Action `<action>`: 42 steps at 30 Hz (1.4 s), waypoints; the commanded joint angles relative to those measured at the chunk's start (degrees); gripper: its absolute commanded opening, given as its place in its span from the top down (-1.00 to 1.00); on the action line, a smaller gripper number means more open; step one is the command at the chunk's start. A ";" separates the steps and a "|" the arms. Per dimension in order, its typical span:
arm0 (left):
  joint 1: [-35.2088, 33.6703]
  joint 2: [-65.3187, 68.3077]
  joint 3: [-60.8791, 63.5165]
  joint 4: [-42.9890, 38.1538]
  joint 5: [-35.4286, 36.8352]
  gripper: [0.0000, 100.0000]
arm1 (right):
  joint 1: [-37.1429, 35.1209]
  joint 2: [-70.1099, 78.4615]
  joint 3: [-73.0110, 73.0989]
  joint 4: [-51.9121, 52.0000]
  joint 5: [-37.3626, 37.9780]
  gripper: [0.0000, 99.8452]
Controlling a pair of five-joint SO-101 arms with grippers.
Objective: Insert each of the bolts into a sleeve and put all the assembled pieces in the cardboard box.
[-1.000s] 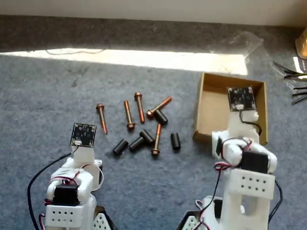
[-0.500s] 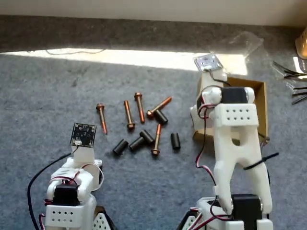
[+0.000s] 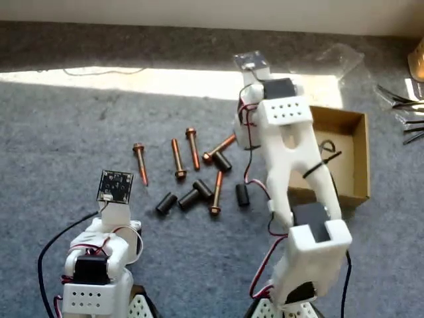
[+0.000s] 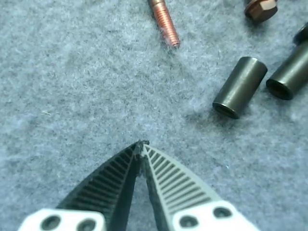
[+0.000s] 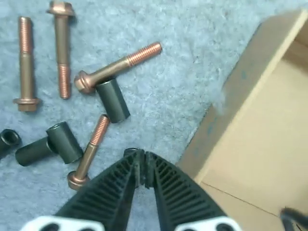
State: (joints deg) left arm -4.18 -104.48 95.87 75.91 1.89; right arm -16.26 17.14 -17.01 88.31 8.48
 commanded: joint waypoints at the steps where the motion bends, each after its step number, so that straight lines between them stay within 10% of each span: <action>1: 0.31 -0.13 1.27 0.35 0.18 0.99 | -0.48 4.26 -4.18 1.45 -3.43 0.98; 25: 0.31 -0.13 1.27 0.35 0.18 0.99 | -5.05 -6.90 13.58 0.92 -6.07 0.99; 42: 0.31 -0.13 1.27 0.35 0.18 0.99 | -5.85 -25.71 45.05 -23.25 -5.98 0.98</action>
State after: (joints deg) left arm -4.18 -104.48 95.87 75.91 1.89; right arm -21.80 -5.80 28.09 68.53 2.95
